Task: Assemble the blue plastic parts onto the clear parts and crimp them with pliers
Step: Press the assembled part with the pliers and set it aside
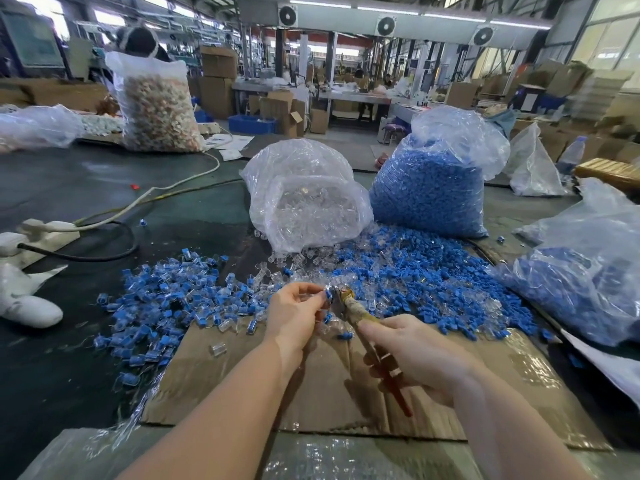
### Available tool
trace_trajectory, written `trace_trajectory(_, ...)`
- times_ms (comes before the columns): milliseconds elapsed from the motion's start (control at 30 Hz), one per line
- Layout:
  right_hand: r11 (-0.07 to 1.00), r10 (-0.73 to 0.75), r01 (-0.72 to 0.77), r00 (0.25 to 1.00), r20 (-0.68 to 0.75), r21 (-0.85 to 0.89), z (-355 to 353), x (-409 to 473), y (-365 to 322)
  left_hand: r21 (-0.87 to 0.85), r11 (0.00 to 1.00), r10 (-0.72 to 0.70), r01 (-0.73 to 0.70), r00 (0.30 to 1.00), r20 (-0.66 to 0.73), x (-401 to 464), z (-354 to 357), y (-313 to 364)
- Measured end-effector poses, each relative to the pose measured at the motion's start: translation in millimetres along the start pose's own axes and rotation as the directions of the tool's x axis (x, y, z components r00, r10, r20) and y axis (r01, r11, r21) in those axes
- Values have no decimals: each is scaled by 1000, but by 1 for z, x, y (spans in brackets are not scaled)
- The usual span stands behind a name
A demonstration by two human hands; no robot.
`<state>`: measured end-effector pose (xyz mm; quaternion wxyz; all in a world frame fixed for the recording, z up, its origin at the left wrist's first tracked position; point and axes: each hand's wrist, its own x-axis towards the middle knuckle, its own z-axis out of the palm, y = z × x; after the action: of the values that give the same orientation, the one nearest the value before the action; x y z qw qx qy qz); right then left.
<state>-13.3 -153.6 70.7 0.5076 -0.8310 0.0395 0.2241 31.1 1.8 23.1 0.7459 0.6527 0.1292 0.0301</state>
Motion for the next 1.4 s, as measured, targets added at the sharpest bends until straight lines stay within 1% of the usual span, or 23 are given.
trace_trajectory(67, 999, -4, 3, 999, 47, 39, 1, 0, -2, 0, 1000, 3, -3, 1000, -14, 1, -1, 1)
trace_trajectory(133, 1000, 3, -3, 998, 64, 13, 3, 0, -2, 0, 1000, 3, -3, 1000, -24, 2, -2, 1)
trace_trajectory(433, 999, -5, 8, 998, 68, -41, 6, -2, -4, 13, 1000, 28, -27, 997, -66, 3, -1, 3)
trace_trajectory(533, 999, -18, 20, 997, 69, -29, 7, -3, -6, 13, 999, 37, -36, 996, -85, 1, 1, 4)
trace_trajectory(667, 1000, -32, 32, 996, 88, 2, 5, -4, -6, 2, 999, 38, -38, 994, -101, 0, 3, 6)
trace_trajectory(933, 998, -35, 42, 991, 128, -47, 1, -4, -4, 8, 999, 37, -36, 994, -106, -3, 8, 5)
trace_trajectory(1033, 992, -66, 77, 992, 104, -102, 3, -4, -3, -2, 1000, 30, -30, 994, -106, -4, 10, 5)
trace_trajectory(1167, 972, -102, 105, 994, 27, -210, 4, -3, 0, 3, 999, 33, -33, 995, -97, -6, 12, 6)
trace_trajectory(1233, 967, -111, 111, 994, 13, -230, 4, -3, 1, 4, 999, 36, -35, 995, -94, -6, 13, 6)
trace_trajectory(1333, 972, -110, 113, 994, 27, -206, 4, -3, 1, 22, 999, 35, -33, 995, -88, -7, 14, 7)
trace_trajectory(1400, 988, -101, 104, 994, 31, -116, 5, -3, 3, 16, 1000, 26, -25, 996, -85, -8, 12, 7)
